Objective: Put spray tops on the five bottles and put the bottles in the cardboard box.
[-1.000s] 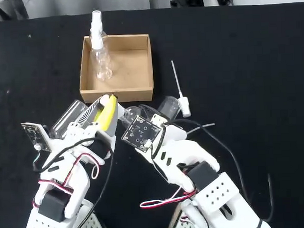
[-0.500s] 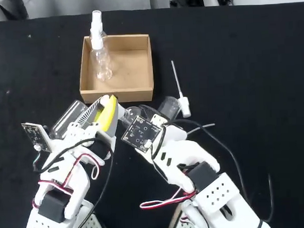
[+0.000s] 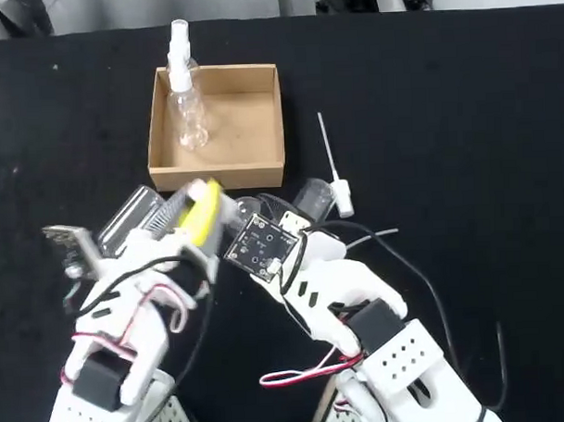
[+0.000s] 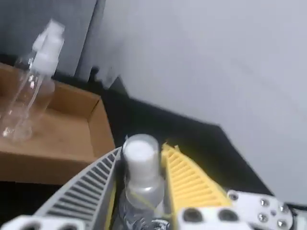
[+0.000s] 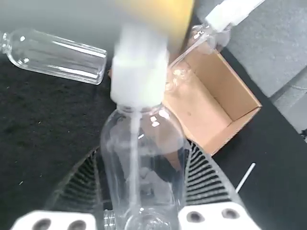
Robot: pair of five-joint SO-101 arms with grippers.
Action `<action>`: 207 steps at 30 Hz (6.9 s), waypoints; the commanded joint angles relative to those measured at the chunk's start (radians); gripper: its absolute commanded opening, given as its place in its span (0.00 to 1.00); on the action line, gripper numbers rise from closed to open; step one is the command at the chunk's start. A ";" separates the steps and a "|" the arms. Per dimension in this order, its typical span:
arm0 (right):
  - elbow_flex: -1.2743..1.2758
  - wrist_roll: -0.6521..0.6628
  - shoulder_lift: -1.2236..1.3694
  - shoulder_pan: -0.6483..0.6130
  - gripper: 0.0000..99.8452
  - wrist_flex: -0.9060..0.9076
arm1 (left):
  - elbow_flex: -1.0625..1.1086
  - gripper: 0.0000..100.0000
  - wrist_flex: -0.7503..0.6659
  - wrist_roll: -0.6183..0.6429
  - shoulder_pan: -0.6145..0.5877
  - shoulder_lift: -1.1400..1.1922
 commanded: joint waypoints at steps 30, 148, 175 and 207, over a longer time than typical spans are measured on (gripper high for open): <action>-0.008 0.005 -0.021 -0.008 0.05 -0.035 | -0.154 0.24 0.181 0.052 -0.012 -0.002; -0.008 -0.367 -0.021 -0.052 0.05 -0.150 | -0.079 0.24 0.012 -0.011 -0.430 0.000; 0.007 -0.367 -0.021 -0.051 0.05 -0.149 | 0.081 0.07 0.008 -0.051 -0.673 0.000; -0.259 -0.368 -0.010 0.083 0.02 0.069 | 0.240 0.03 0.008 -0.055 -0.674 0.000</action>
